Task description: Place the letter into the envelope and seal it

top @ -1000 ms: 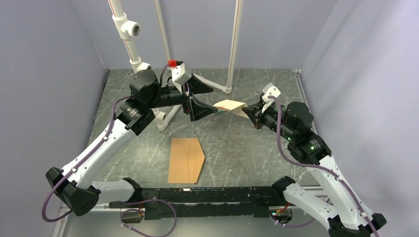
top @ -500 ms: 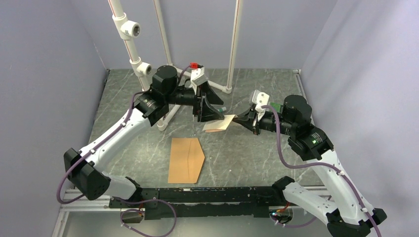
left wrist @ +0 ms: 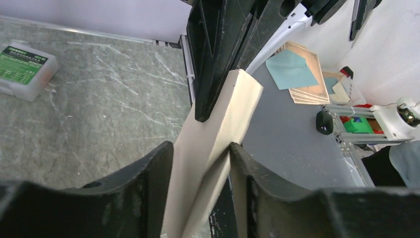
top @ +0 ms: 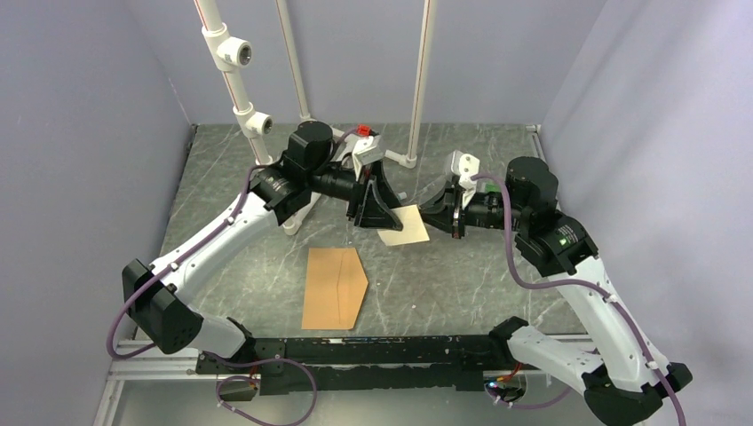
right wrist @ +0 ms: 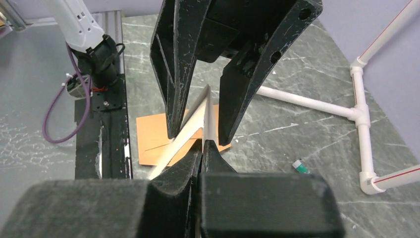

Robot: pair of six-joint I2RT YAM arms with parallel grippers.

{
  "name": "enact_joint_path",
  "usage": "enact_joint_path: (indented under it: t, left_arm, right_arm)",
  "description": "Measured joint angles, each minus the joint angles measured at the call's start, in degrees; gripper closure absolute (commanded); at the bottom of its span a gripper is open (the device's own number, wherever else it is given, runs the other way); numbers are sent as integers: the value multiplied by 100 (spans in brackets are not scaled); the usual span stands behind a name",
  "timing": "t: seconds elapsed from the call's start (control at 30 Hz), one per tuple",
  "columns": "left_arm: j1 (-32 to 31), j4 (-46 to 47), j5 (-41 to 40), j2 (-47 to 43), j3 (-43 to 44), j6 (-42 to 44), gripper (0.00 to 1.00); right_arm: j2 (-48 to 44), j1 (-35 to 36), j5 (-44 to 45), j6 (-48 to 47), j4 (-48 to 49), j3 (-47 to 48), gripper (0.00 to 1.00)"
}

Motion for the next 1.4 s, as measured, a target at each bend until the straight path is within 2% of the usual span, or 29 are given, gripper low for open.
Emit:
enact_joint_path:
  t: [0.2,0.33,0.37,0.47,0.6,0.7,0.77,1.1,1.23,1.4]
  left_arm:
    - [-15,-190,-4,11,35,149,72]
    - [-24,-295,-24,11,57,273,94]
    - [-26,-330,-35,11,72,304,97]
    - [-37,-428,-92,11,122,415,98]
    - [-39,-511,-181,11,216,444,97]
    - [-37,-505,-267,-2,245,435,98]
    - [-35,-474,-321,-15,243,431,98]
    - [-37,-68,-1049,-201,221,269,98]
    - [-35,282,-1386,-291,214,-46,98]
    - [-37,776,-1700,-391,214,-555,97]
  right_arm:
    - [149,0,-162,-4,-308,297,100]
    - [258,0,-170,-22,-549,535,100]
    - [282,0,-164,-24,-603,581,100]
    - [350,0,-61,2,-748,697,97]
    - [437,-17,527,188,-929,922,56]
    - [487,-188,918,350,-964,1073,38]
    - [490,-352,970,435,-957,1121,30]
    - [-4,-1040,1281,1366,-249,1128,15]
    - [-179,-1084,1412,2173,470,1051,11]
    - [-205,-1086,1635,3604,1204,846,10]
